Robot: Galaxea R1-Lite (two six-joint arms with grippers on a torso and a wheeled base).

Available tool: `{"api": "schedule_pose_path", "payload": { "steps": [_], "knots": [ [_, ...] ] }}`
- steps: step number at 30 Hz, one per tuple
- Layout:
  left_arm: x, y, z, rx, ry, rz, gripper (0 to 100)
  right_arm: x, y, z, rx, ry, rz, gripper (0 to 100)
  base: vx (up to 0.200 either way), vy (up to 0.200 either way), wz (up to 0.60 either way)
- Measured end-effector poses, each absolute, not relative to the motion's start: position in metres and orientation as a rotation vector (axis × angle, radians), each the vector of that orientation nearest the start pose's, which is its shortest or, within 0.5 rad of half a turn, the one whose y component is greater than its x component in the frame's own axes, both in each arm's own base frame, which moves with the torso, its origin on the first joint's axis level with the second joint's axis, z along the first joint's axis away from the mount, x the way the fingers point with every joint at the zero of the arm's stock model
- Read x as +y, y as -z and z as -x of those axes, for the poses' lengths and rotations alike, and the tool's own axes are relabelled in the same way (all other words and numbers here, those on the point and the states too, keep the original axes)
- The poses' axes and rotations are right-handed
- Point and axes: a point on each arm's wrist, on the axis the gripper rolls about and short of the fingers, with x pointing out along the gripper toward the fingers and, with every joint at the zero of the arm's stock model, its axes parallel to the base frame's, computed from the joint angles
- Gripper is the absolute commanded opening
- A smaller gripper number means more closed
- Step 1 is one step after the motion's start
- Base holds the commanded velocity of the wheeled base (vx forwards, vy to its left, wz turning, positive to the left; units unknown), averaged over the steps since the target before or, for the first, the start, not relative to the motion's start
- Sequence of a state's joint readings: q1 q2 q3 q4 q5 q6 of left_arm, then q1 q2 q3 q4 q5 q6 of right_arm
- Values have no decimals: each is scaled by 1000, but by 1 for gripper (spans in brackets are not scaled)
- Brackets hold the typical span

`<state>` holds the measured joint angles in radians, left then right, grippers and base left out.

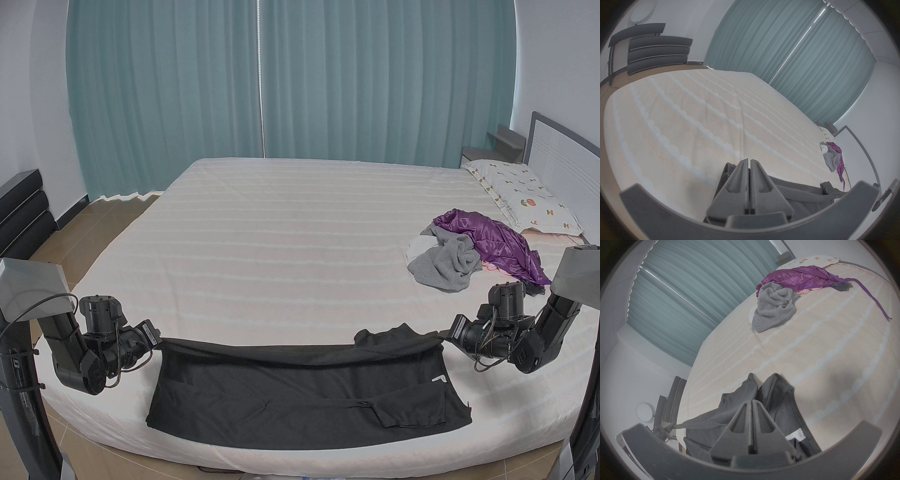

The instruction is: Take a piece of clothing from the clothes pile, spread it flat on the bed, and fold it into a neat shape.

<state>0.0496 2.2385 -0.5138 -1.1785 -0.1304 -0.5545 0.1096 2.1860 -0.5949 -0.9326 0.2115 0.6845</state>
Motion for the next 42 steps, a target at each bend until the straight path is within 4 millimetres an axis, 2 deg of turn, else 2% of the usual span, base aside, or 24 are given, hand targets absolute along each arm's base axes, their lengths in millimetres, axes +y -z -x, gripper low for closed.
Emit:
{"api": "schedule_pose_path", "payload": {
  "steps": [8, 21, 22, 23, 33, 36, 42],
  "knots": [
    [9, 13, -297, 628, -72, 578, 0, 31, 5, -305, 814, -88, -625, 0, 0, 0, 0],
    [6, 25, -280, 721, -53, 577, 0, 28, 28, -291, 866, -113, -509, 0, 0, 0, 0],
    [6, 25, -279, 726, -52, 573, 100, 28, 29, -290, 868, -115, -503, 0, 0, 0, 0],
    [5, 26, -278, 731, -49, 564, 100, 28, 31, -290, 863, -118, -496, 100, 0, 0, 0],
    [6, 29, -275, 748, -39, 526, 100, 28, 38, -288, 855, -119, -500, 100, 0, 0, 0],
    [7, 27, -283, 715, -38, 537, 100, 28, 35, -294, 834, -105, -552, 100, 0, 0, 0],
    [9, 20, -313, 643, -35, 570, 100, 30, 30, -312, 784, -91, -635, 100, 0, 0, 0]
  ]
}}
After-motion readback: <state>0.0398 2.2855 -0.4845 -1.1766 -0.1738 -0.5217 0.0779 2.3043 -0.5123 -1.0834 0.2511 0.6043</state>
